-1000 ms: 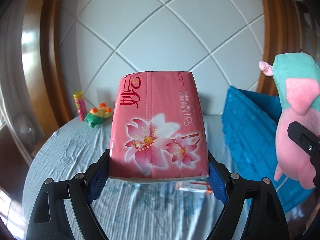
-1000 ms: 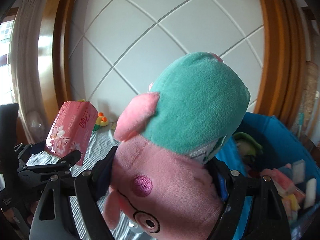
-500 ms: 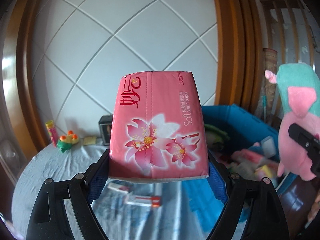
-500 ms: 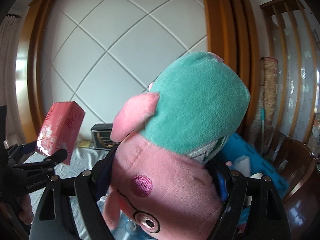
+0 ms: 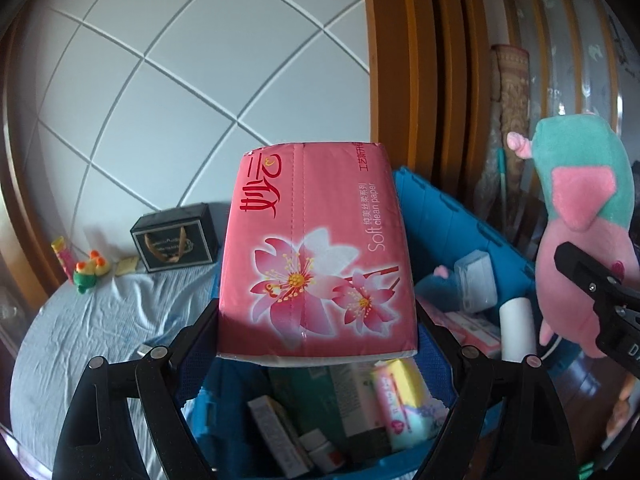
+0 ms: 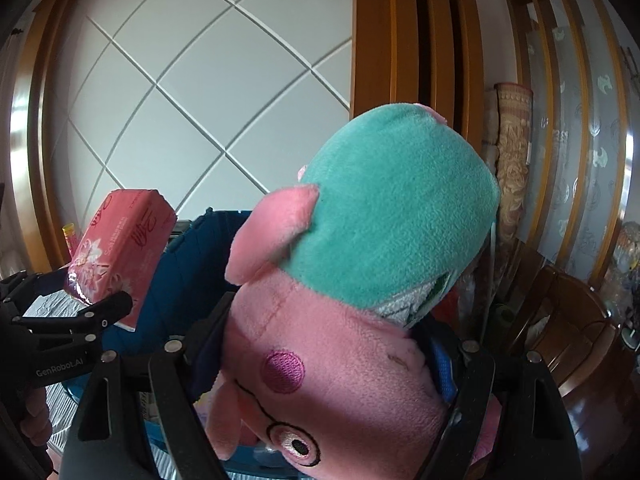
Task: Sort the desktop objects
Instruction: 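Lift the tissue pack with left tool while right tool carries the pig plush to the crate, then release the tissue pack into the crate while right tool drops the pig plush in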
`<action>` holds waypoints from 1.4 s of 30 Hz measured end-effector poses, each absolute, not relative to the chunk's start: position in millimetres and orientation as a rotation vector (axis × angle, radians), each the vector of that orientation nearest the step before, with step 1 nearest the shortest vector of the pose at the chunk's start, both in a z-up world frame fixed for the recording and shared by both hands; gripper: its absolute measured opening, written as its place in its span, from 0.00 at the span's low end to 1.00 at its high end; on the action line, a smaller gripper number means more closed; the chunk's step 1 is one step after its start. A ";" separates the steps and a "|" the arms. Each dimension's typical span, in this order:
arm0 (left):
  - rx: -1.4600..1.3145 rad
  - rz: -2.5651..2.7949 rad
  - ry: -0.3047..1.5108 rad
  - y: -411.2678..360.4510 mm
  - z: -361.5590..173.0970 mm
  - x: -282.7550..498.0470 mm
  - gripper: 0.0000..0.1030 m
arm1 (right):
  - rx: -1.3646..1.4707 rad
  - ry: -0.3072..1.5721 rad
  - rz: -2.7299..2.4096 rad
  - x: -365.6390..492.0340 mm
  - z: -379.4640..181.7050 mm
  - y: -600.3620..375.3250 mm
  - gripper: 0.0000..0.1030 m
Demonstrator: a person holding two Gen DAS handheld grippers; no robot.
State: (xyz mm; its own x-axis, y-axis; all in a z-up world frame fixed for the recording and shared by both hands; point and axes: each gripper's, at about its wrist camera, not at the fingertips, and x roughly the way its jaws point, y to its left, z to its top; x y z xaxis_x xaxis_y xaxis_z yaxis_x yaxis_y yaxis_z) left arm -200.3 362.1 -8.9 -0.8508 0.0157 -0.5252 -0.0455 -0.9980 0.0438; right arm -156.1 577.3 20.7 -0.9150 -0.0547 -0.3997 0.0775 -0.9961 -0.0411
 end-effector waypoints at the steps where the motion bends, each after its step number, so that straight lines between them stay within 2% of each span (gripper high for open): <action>1: -0.853 2.997 0.087 365.5 -9.7 -201.6 0.84 | 0.639 0.072 -2.997 -160.0 16.6 583.9 0.79; 10: -0.903 3.044 0.082 370.3 -22.0 -218.8 0.84 | 0.683 0.083 -2.888 -190.0 -6.4 576.3 0.79; 18: -0.943 3.052 0.063 368.2 -30.3 -229.1 0.90 | 0.667 0.077 -2.872 -207.0 -8.3 569.0 0.83; 19: -0.938 3.058 0.064 368.4 -30.1 -228.5 0.92 | 0.652 0.078 -2.874 -209.0 -6.3 571.8 0.88; 20: -0.931 3.062 0.065 368.7 -29.8 -228.3 0.96 | 0.642 0.078 -2.878 -208.2 -4.4 571.3 0.97; 21: -0.920 3.064 0.065 368.9 -29.2 -227.0 0.98 | 0.631 0.079 -2.882 -207.6 -2.4 570.7 1.00; 42: -0.915 3.056 0.045 365.0 -28.5 -206.5 0.99 | 0.651 0.111 -2.886 -199.1 -3.9 566.8 1.00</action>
